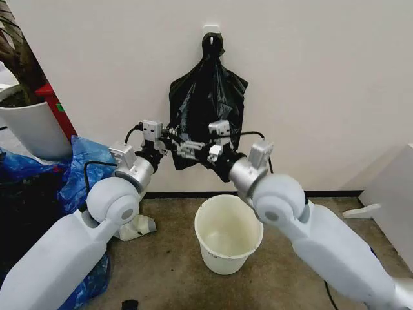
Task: Place the garbage bag over the trash bin.
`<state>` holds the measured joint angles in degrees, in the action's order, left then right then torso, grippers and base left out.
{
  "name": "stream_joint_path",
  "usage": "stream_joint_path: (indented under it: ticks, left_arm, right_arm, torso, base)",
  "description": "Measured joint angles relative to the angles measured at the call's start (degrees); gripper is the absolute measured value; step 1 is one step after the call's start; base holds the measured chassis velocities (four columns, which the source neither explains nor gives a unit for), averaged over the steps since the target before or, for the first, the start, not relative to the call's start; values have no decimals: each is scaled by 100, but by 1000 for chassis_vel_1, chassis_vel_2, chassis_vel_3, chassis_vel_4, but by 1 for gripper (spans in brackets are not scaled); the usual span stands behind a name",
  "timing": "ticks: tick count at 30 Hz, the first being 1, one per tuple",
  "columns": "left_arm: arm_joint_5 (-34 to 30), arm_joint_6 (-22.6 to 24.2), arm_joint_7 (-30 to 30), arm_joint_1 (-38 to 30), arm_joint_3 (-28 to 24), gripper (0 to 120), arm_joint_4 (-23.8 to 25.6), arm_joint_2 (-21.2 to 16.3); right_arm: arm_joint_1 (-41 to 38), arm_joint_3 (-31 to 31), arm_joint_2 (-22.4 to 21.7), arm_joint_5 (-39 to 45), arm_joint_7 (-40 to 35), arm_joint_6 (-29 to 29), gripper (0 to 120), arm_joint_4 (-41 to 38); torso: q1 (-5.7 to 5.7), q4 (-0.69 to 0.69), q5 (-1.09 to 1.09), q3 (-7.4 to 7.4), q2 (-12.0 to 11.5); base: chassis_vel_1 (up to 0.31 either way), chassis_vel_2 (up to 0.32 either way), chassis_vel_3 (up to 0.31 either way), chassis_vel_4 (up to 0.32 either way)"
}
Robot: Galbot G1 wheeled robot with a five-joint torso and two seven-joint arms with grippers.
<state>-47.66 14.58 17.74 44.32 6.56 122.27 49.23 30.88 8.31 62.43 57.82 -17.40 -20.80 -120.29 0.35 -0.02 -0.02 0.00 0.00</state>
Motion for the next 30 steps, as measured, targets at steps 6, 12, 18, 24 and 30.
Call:
stream_joint_path:
  ticks: [6,12,18,24,30]
  left_arm:
    - [0,-6,1,-3,18,0,26,-19]
    - [-5,-13,0,-19,27,0,34,-21]
    - [-12,-22,-6,-33,41,0,34,-21]
    - [-17,-25,-15,-33,35,0,35,-6]
    - [-22,-26,-21,-34,30,0,48,7]
  right_arm:
    - [-140,6,110,-269,-371,-212,100,331]
    - [-183,49,199,-870,-631,-504,100,518]
    - [-181,59,220,-1317,-795,-637,100,601]
    - [-181,84,193,-1950,-798,-758,100,666]
    - [-109,51,123,-2580,-770,-952,100,792]
  torso:
    - [0,0,1,0,0]
    - [0,0,1,0,0]
    - [0,0,1,0,0]
    - [0,0,1,0,0]
    - [0,0,2,0,0]
  base:
    - [0,0,0,0]
    - [0,0,0,0]
    - [0,0,0,0]
    - [0,0,0,0]
    - [0,0,0,0]
